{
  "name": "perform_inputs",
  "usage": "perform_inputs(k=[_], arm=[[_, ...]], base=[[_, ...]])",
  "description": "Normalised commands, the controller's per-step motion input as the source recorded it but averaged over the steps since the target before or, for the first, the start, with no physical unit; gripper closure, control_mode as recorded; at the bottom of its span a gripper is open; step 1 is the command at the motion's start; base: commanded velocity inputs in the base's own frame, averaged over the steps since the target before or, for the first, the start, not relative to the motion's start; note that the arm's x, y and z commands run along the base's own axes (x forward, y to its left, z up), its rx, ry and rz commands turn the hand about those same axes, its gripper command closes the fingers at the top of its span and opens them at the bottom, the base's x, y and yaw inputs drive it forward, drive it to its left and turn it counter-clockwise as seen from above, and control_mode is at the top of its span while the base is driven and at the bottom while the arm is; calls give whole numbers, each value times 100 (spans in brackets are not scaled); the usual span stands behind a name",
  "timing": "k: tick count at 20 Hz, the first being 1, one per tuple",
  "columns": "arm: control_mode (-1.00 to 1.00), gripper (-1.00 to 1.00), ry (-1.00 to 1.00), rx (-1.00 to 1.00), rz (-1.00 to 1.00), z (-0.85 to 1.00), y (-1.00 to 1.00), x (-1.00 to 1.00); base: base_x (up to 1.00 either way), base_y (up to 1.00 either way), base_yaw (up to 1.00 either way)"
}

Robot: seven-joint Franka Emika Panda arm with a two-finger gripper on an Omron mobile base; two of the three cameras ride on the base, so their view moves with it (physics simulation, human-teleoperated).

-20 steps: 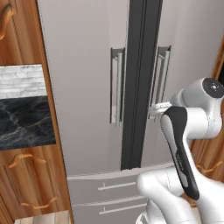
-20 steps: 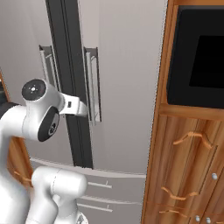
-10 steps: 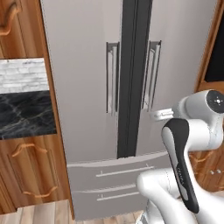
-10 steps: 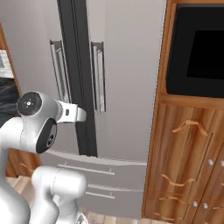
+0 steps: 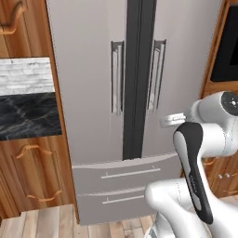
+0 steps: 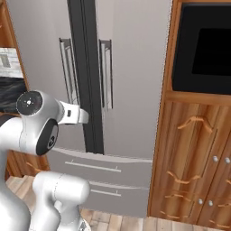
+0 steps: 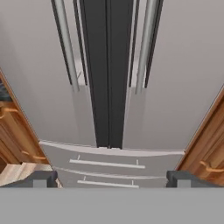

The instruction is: Take the cupcake and cake from the fridge and place them on the empty tray on the dining counter.

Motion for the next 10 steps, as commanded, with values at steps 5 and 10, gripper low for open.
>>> perform_inputs(k=[5,10], arm=[[-100,-100,-9,1,-7,5,-18,44],[-100,-100,-6,4,-8,2,-32,91]], base=[[0,0,0],[0,0,0]])
